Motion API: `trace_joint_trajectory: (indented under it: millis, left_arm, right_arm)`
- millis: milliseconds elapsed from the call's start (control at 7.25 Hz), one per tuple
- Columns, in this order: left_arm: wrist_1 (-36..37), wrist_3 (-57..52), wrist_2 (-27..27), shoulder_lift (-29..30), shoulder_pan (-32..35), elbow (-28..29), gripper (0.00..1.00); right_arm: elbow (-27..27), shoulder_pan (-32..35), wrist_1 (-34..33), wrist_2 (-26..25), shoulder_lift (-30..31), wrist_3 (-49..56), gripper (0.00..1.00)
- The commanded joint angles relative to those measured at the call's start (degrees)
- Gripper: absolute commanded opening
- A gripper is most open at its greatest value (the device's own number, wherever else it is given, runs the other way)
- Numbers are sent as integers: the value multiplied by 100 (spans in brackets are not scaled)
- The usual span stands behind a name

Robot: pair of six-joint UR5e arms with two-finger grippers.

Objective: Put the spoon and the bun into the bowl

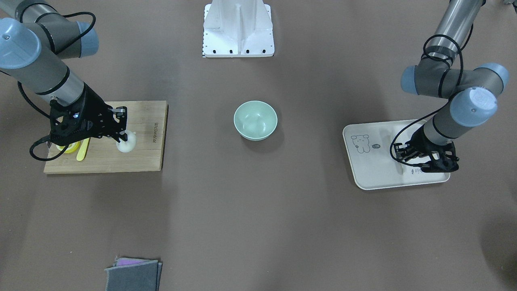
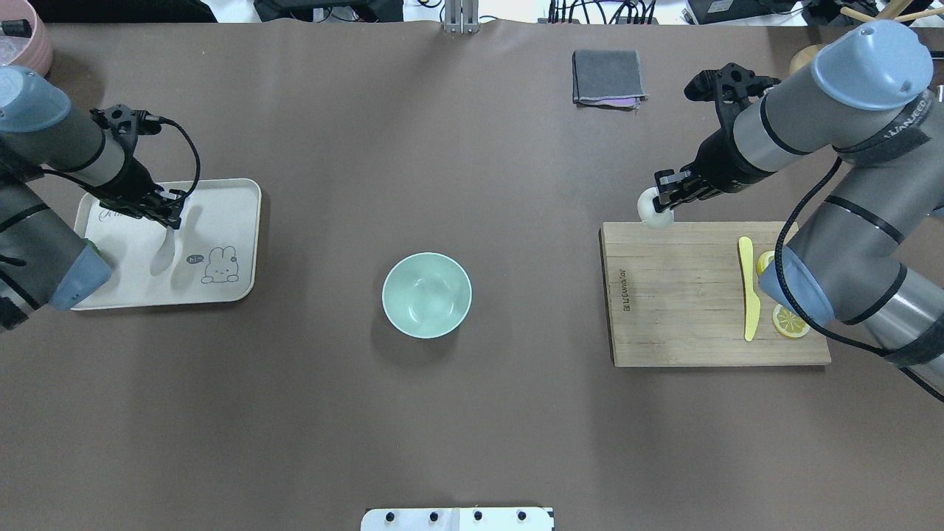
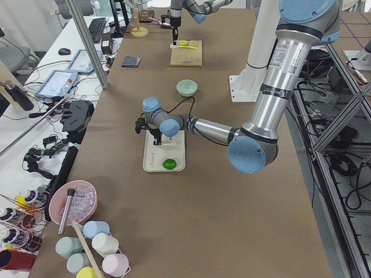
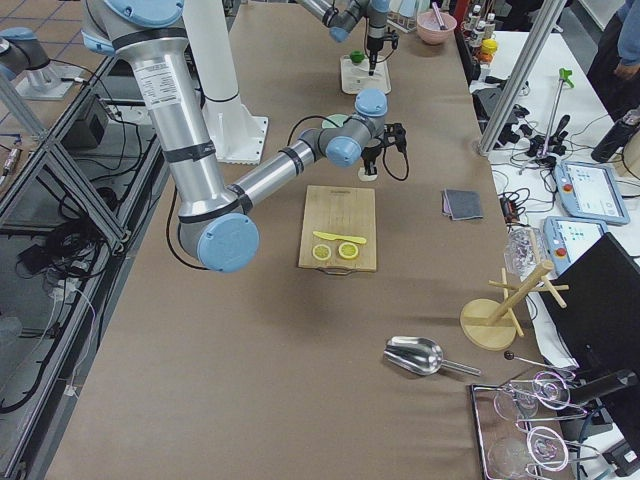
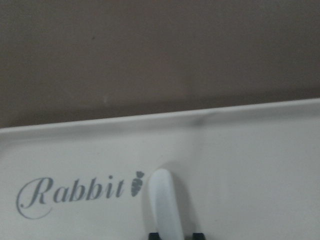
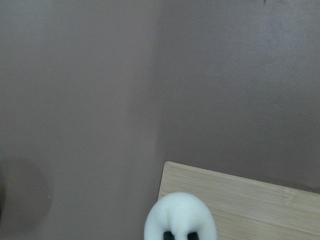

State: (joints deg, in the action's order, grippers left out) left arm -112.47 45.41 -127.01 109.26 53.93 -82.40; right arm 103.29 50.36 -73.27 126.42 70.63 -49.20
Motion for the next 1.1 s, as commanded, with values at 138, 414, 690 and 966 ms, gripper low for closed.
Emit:
trace_joint_trajectory:
  millis: [138, 414, 690, 966]
  left_arm:
    - [207, 832, -413, 1058, -170, -205, 0]
    - [199, 2115, -325, 2024, -1046, -216, 0]
    - [146, 2411, 226, 2336, -1619, -136, 0]
    - [137, 2385, 368, 2345, -1744, -154, 99]
  right_arm:
    - [-11, -271, 6, -90, -233, -518, 0]
    - [-2, -447, 15, -240, -348, -800, 0]
    - [7, -544, 15, -258, -567, -1143, 0]
    - [24, -737, 15, -380, -734, -1493, 0]
